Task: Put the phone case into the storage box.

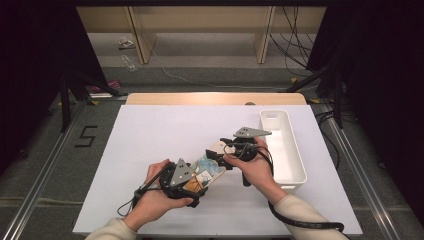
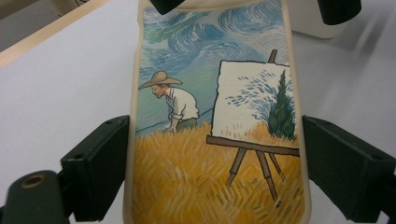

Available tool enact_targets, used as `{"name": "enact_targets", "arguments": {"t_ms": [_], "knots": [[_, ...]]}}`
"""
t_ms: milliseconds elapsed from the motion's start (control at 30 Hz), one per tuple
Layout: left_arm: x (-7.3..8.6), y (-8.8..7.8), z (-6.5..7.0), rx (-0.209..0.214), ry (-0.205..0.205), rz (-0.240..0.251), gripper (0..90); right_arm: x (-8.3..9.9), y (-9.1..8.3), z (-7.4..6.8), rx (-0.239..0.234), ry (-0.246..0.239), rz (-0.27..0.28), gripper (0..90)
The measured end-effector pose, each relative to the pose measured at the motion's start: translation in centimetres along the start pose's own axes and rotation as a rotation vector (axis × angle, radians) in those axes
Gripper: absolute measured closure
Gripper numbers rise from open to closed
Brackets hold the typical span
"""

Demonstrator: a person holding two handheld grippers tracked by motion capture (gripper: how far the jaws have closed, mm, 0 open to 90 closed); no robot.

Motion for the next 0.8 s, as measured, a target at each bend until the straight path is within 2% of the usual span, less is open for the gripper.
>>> {"name": "enact_targets", "arguments": {"t_ms": [167,433,800], "knots": [[-0.03,-0.01,0.01,0.000,0.001,0.002,11.2,0.06,0.09,0.03,0.000,0.009,-0.003,27.5],[0.01,0.05,0.03,0.002,0.000,-0.001,11.2,0.09,0.15,0.00,-0.025,0.031,-0.005,37.1],[0.12,0.23,0.08,0.011,-0.007,-0.011,11.1,-0.18,-0.17,0.18,-0.033,0.054,0.016,49.3]]}}
Point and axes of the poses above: each handheld gripper's, and its own axes: y roughly forward along the jaws, x roughly out of its underside, z roughly to its right, the point moved 5 cm from there along y, roughly forward along the jaws, and after that the axes turned 15 degrees about -z, right-handed, at the moved point
